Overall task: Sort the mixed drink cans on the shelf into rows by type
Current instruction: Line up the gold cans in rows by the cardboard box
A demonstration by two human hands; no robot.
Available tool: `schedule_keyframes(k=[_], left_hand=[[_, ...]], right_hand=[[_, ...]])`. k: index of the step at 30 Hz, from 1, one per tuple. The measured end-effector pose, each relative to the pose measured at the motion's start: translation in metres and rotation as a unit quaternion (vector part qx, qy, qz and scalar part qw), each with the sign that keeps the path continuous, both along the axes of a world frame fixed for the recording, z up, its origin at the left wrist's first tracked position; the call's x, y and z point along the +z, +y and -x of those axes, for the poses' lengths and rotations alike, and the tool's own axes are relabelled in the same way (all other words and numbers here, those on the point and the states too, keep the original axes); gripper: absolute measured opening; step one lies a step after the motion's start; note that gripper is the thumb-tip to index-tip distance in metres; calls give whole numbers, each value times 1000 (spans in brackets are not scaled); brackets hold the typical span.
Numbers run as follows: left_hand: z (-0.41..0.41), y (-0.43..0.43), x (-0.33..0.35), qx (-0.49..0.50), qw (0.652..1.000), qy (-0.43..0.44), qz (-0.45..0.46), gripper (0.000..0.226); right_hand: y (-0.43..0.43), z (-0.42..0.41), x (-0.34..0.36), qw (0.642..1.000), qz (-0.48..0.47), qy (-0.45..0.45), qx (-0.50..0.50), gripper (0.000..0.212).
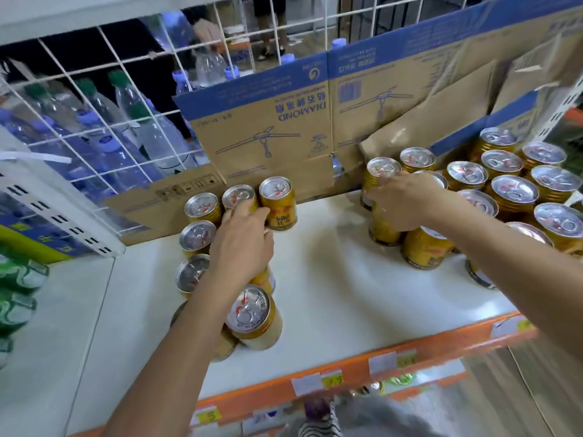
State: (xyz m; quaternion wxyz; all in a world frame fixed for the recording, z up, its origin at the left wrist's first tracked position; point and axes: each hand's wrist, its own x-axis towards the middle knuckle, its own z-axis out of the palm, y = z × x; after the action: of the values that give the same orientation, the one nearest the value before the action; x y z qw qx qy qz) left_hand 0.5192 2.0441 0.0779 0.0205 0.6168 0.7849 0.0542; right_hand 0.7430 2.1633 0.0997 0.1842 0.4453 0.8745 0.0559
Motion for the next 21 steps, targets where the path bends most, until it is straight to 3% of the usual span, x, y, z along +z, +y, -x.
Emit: schedule_keyframes(k=[6, 10, 17, 21], left_hand=[[11, -11, 0, 18, 1000, -3, -24, 36], [12, -16, 0, 4, 999, -2, -52, 32], [20, -17, -6, -4, 996, -15, -83, 32], [17, -18, -10, 12, 996, -6, -89, 34]], right_hand=[[-9, 25, 2, 988, 78, 133, 27, 61], [-19, 64, -6, 970, 104, 219, 32, 65], [-31, 103, -19, 969, 48, 240, 26, 76], [-32, 102, -18, 964, 89, 248, 24, 76]])
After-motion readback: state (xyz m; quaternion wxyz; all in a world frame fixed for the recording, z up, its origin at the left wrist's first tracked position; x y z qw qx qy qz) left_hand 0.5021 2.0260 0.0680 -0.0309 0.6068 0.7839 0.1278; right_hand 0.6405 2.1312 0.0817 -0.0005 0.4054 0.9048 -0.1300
